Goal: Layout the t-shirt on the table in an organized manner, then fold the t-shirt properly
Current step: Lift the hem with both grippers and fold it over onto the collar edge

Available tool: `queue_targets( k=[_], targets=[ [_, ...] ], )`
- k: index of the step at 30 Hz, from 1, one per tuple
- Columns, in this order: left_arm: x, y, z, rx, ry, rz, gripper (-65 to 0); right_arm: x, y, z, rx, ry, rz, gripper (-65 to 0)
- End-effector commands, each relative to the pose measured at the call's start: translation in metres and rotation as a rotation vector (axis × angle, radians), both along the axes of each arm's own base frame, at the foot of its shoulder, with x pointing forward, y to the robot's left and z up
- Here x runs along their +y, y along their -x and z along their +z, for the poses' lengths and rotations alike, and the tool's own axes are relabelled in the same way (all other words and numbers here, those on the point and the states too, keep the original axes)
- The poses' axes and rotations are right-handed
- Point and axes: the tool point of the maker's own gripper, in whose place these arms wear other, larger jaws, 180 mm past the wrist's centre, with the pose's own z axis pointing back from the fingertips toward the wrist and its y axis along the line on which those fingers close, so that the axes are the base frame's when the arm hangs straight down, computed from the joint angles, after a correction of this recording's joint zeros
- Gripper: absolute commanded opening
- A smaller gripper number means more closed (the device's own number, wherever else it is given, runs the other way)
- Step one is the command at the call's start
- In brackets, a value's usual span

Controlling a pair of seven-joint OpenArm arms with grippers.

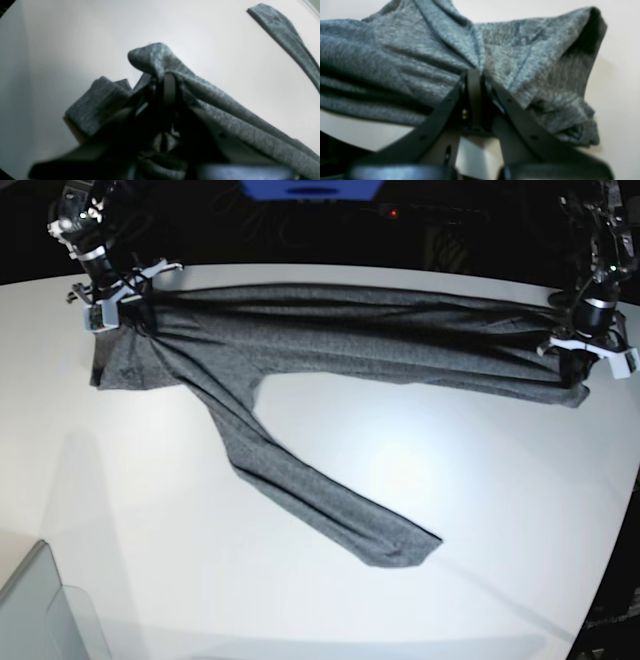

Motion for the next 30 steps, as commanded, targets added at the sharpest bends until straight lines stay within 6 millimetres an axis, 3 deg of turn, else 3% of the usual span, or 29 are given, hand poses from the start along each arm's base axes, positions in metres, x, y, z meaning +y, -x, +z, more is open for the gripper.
queue_targets(
  k=[1,5,11,15,19,24,27,30],
  targets=[
    [0.012,-0.001,0.005,-0.015,-0.025,0.019,-65.0,-0.004,-0.004,0.009,-0.041,0.001,-0.003,-65.0],
    [0.017,0.007,-0.015,0.034,-0.008,0.044,-65.0,-0.003,-0.004,0.008,-0.037,-0.002,-0.005,-65.0],
    [0.016,0.01,-0.02,0.06,0.0,0.037,-64.2,-0.003,-0.003,0.007,-0.032,-0.001,-0.003,-65.0],
    [0.01,0.007,-0.028,0.131,0.034,0.012,-53.1,-0.004,-0.004,0.007,-0.032,0.004,0.0,-65.0],
    [0.003,0.009,-0.032,0.174,0.055,-0.007,-42.1,-0.005,-0.002,0.006,-0.016,0.058,0.022,-53.3],
    [0.002,0.009,-0.032,0.174,0.061,-0.008,-39.9,-0.007,-0.009,0.023,-0.053,0.106,0.032,-36.5],
    [0.002,0.009,-0.032,0.174,0.061,-0.008,-39.9,-0.006,-0.006,0.034,-0.073,0.125,0.044,-32.1],
    [0.002,0.01,-0.033,0.175,0.065,-0.006,-39.8,-0.004,-0.01,0.047,-0.104,0.143,0.054,-31.9]
  ],
)
